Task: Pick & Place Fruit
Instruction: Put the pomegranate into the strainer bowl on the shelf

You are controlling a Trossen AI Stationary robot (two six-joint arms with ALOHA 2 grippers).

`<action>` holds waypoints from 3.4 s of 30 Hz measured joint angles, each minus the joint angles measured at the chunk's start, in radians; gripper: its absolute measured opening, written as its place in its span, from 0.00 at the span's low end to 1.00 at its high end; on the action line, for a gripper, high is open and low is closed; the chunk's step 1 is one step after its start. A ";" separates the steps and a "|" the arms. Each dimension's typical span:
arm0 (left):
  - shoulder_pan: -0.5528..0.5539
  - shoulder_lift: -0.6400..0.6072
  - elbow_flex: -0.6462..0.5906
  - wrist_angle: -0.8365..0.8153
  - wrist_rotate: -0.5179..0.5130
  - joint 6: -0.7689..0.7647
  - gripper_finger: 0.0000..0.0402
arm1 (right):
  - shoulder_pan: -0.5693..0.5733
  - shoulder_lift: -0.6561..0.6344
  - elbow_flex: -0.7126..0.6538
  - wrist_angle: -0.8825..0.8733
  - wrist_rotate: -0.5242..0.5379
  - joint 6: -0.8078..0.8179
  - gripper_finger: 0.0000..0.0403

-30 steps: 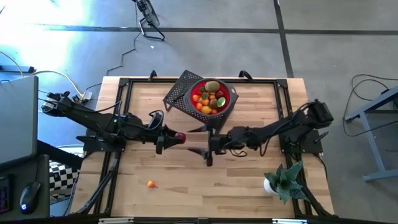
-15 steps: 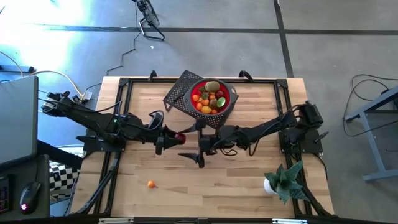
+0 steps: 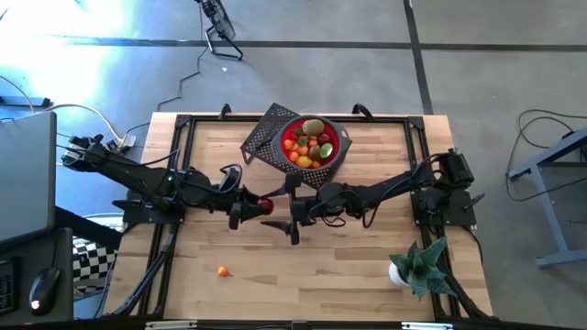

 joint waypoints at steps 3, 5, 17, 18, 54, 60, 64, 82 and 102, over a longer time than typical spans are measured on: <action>0.000 0.000 0.000 -0.006 0.002 0.000 0.53 | 0.000 0.000 0.000 -0.003 0.001 0.000 0.70; 0.000 0.000 0.000 -0.006 0.002 0.000 0.53 | -0.001 0.000 0.000 -0.003 0.001 0.000 0.66; 0.000 0.000 0.000 -0.006 0.002 0.000 0.53 | 0.000 0.000 0.000 -0.003 0.007 0.000 0.53; 0.000 0.000 0.000 -0.006 0.002 0.000 0.53 | 0.000 0.000 0.000 -0.003 0.007 0.000 0.51; 0.002 -0.017 0.000 0.023 0.054 0.212 0.73 | 0.005 0.001 -0.003 -0.042 0.004 0.003 0.50; 0.002 -0.078 0.015 0.078 0.054 0.354 0.73 | 0.005 0.001 -0.003 -0.060 0.041 0.000 0.50; 0.002 -0.121 0.031 0.082 0.054 0.433 0.73 | 0.008 -0.003 -0.003 -0.076 0.099 -0.011 0.50; 0.001 -0.143 0.032 0.007 0.008 0.628 0.73 | -0.066 -0.255 0.000 -0.418 0.294 0.034 0.51; 0.001 -0.113 0.032 -0.062 0.009 0.628 0.73 | -0.391 -0.352 -0.001 -0.751 -0.096 0.266 0.51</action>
